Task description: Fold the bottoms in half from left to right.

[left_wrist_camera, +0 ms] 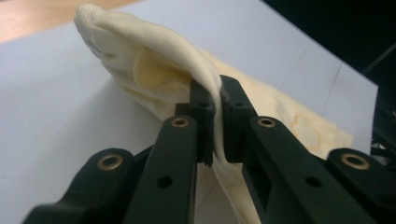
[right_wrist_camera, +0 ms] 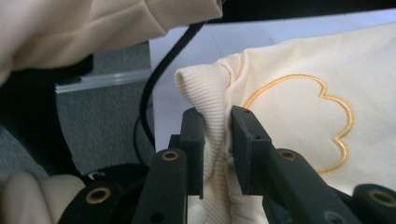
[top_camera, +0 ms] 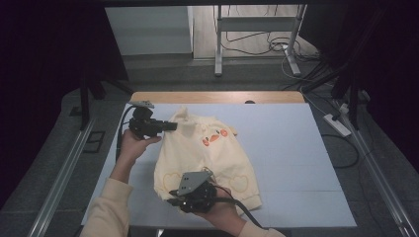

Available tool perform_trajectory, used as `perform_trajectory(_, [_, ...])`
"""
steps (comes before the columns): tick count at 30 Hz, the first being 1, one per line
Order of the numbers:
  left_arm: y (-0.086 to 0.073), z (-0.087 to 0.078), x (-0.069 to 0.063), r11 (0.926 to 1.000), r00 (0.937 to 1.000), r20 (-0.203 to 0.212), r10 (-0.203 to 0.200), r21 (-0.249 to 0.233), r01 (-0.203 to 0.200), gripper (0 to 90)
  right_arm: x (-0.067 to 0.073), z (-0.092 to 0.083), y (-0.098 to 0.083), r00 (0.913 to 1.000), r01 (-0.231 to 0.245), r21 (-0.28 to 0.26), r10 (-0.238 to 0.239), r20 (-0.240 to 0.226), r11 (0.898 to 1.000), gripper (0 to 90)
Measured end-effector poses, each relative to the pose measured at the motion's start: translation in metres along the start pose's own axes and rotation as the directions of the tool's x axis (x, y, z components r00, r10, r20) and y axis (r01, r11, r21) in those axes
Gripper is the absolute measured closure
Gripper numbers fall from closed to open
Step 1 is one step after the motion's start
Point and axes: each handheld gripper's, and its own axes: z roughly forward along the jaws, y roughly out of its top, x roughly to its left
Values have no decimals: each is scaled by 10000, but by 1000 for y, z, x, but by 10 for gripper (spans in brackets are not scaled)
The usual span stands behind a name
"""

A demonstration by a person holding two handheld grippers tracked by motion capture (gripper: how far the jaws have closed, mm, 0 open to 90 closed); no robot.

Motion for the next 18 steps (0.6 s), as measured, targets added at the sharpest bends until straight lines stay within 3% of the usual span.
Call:
perform_trajectory(9, [-5,12,6,9988,9995,-127,-283,391,288,844,-5,1,-6,9998,-191,118,191,-17,9997,749])
perform_trajectory(18, [-6,21,6,9989,9992,-185,-341,305,346,844,-8,-4,-11,9993,-352,210,350,96,9992,749])
